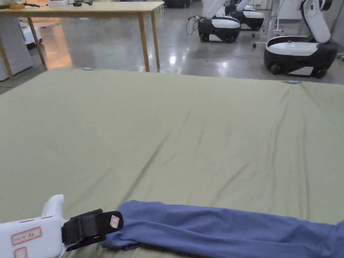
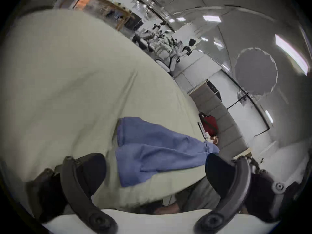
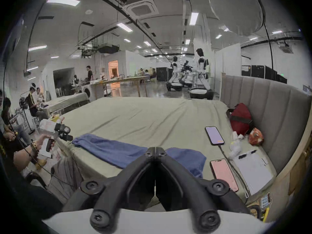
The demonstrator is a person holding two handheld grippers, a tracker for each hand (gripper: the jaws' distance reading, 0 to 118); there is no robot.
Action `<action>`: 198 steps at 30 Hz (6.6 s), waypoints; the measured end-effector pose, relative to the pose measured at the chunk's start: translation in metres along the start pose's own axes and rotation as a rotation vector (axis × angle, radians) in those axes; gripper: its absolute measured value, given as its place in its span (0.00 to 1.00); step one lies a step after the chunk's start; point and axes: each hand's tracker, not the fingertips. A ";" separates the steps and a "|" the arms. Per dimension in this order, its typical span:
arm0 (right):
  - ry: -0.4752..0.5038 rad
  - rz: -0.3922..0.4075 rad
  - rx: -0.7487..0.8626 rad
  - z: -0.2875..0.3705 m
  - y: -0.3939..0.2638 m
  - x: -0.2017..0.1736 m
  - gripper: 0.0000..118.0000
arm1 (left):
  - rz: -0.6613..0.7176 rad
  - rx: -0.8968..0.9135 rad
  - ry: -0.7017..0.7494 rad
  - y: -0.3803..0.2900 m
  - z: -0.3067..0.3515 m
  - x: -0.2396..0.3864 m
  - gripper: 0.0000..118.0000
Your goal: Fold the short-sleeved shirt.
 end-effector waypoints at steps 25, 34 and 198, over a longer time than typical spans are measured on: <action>-0.027 -0.020 -0.073 -0.012 0.009 -0.003 0.00 | -0.068 -0.135 -0.009 0.017 -0.075 -0.027 0.08; -0.026 -0.027 -0.071 -0.017 0.015 -0.004 0.00 | -0.040 -0.004 0.110 0.064 0.001 -0.047 0.07; -0.021 0.000 0.000 -0.005 0.001 0.011 0.01 | -0.034 -0.169 -0.128 -0.045 -0.208 0.119 0.57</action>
